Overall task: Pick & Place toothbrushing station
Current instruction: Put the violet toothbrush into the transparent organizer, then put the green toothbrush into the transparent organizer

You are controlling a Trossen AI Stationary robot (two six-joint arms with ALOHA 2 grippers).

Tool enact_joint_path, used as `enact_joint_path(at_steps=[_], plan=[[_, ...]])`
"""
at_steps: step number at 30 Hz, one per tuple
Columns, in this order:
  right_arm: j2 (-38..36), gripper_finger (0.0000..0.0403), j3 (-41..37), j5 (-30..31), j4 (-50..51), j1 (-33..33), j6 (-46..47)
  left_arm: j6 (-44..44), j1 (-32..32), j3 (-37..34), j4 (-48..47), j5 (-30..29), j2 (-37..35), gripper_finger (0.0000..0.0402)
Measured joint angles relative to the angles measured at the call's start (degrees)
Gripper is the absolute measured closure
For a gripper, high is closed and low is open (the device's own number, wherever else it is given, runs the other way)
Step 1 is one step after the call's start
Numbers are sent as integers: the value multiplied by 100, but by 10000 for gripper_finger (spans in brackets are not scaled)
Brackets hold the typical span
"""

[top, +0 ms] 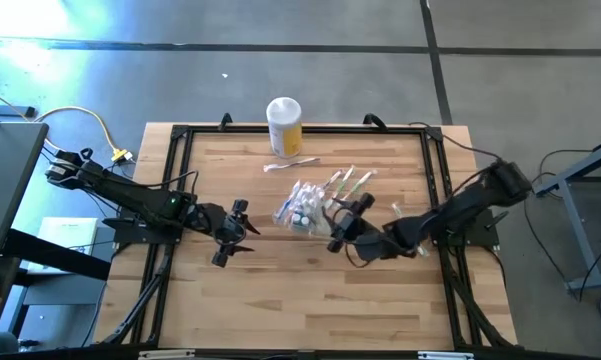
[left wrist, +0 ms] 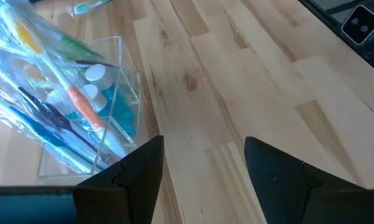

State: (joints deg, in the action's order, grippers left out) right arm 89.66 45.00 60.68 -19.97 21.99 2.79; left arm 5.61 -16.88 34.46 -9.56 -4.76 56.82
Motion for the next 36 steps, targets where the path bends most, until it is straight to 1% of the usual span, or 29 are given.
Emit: enact_joint_path(at_steps=[1, 4, 6, 9, 13, 15, 18, 20, 22, 28, 31, 33, 36], plan=[[-137, 182, 57, 130, 359, 86, 189, -23, 0, 0, -3, 48, 15, 185], [-678, 175, 184, 119, 1415, 293, 1199, -44, 0, -9, -68, 240, 32, 185], [-1059, 177, 209, -198, 2149, 342, 2089, -44, -2, -9, -120, 291, 34, 185], [-1553, 181, 209, -1088, 3616, 254, 3549, -42, -2, -9, -182, 289, 56, 185], [-1997, 187, 207, -2732, 5725, -90, 5165, -44, -2, -9, -215, 274, 72, 185], [-2068, 193, 207, -3379, 6663, -280, 5955, -50, 0, -9, -221, 274, 74, 185], [-2080, 203, 203, -4062, 7878, -518, 6914, -50, 0, -9, -216, 271, 74, 185], [-2087, 209, 200, -4286, 8457, -638, 7319, 1, 0, -9, -206, 271, 74, 185], [-2055, 213, 198, -4431, 8690, -716, 7498, 114, 0, -9, -157, 230, 74, 185], [-1951, 217, 198, -5018, 8703, -865, 7547, 447, 0, -7, 335, 191, 74, 185], [-1828, 218, 178, -5274, 8708, -935, 7549, 444, 0, -7, 334, 197, 74, 185], [-1792, 218, 106, -5490, 8701, -1003, 7546, 279, 0, -7, 250, 224, 72, 185], [-1763, 218, -126, -5739, 8704, -1209, 7462, 116, 0, -4, 162, 230, 72, 185]])
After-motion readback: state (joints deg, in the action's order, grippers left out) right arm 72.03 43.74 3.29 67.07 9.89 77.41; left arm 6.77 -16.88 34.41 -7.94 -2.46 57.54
